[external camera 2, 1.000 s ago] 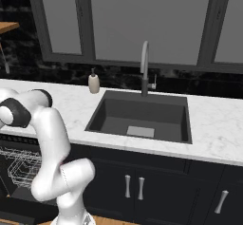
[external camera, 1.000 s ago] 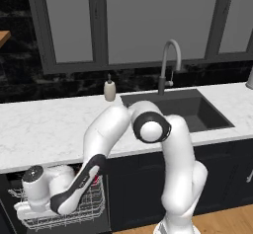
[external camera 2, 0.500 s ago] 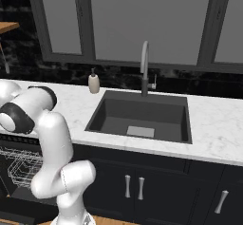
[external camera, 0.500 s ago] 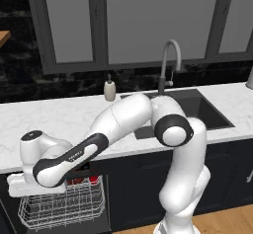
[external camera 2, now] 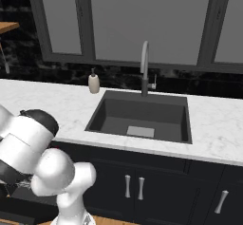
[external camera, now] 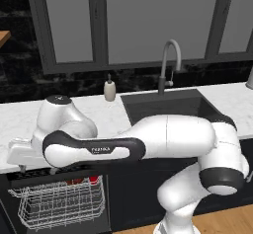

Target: Pick up the cup and bowl from the counter, place them in the dishwasher, and close the dishwasher door.

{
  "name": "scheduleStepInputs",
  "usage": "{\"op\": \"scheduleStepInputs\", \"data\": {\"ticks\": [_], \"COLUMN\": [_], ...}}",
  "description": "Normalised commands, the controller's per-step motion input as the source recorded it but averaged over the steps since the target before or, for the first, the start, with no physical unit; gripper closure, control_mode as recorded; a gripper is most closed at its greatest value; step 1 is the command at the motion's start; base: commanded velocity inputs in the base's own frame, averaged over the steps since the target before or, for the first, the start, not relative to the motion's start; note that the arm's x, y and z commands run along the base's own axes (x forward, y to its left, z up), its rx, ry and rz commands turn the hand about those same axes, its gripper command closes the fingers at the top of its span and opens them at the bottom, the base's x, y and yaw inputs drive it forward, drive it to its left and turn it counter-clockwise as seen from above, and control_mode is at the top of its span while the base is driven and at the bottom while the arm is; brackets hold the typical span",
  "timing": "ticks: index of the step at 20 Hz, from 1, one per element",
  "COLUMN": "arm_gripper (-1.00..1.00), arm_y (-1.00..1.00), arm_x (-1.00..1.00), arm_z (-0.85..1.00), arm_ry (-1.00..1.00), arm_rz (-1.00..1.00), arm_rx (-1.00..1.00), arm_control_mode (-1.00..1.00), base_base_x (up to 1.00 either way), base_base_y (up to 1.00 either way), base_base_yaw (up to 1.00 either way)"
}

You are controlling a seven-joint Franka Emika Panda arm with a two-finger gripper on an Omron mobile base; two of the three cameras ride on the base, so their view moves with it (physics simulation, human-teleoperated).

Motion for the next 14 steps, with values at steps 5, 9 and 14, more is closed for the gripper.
{"op": "scheduleStepInputs", "data": {"ticks": [5, 9, 14], "arm_gripper": [-1.0, -1.0, -1.0], "arm_y": [-0.89, -0.28, 0.09], "arm_x": [-0.75, -1.0, -0.66], "arm_z": [0.63, -0.28, -0.47], "arm_ry": [-0.4, -0.33, 0.11], "arm_rz": [0.07, -0.02, -0.33], "arm_rx": [0.5, 0.06, -0.31], "arm_control_mode": [-1.0, -1.0, -1.0], "base_base_x": [0.0, 0.0, 0.0], "base_base_y": [0.0, 0.0, 0.0], "base_base_yaw": [0.0, 0.0, 0.0]}}
